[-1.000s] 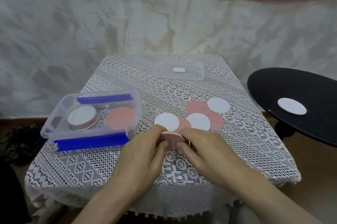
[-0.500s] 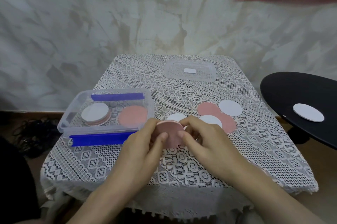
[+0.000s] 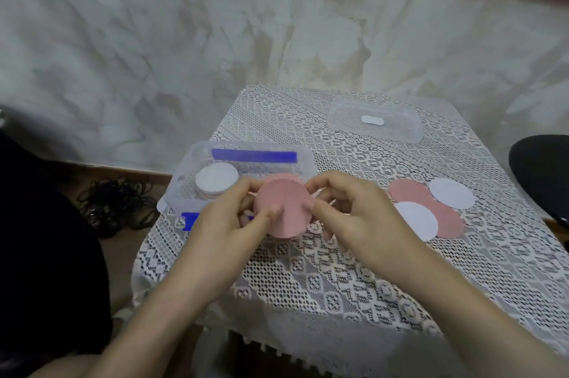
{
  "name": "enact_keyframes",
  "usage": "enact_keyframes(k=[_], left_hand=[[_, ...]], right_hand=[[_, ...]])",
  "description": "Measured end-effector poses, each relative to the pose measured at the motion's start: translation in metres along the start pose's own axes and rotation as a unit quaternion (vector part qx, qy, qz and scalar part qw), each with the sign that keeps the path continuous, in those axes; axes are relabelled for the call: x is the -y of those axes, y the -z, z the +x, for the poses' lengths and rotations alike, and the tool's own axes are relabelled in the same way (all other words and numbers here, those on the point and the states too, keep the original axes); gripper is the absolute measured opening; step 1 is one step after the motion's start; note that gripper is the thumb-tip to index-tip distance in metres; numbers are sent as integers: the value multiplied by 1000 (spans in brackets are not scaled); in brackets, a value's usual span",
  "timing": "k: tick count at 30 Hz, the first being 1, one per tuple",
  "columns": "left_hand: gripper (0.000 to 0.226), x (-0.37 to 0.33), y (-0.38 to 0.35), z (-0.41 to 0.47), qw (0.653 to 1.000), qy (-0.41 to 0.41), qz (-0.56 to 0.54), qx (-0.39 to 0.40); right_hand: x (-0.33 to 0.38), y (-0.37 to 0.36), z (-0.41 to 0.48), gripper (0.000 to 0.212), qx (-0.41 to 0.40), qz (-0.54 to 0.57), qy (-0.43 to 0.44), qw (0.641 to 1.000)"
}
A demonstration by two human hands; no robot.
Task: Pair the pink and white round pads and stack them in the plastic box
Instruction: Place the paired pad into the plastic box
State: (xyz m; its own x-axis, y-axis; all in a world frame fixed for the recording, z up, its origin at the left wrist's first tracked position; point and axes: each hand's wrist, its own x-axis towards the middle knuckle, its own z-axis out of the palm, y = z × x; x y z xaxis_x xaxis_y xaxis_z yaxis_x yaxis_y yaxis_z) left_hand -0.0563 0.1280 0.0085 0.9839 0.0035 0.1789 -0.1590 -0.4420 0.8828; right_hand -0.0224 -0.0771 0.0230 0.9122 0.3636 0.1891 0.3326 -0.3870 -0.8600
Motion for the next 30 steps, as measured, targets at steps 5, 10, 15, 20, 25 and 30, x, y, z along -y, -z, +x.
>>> enact_keyframes(k=[5,10,15,20,25,30], left_hand=[[23,4,34,11,997,5,58,-53],[19,21,73,20,980,28,130,-148],[41,34,87,25,963,71,219,-139],[52,40,84,23,971,80,204,-96],[53,46,85,22,973,70,193,-100],[52,52,84,23,974,60,187,-112]], right_hand=[[18,-16,35,8,30,20,-26,999],[32,-38,75,3,44,23,-51,997],[32,-65,112,4,45,-71,-38,996],[31,-88,130,13,57,-243,-1,968],[32,-92,135,16,87,-394,45,914],[34,-89,132,46,166,-392,14,905]])
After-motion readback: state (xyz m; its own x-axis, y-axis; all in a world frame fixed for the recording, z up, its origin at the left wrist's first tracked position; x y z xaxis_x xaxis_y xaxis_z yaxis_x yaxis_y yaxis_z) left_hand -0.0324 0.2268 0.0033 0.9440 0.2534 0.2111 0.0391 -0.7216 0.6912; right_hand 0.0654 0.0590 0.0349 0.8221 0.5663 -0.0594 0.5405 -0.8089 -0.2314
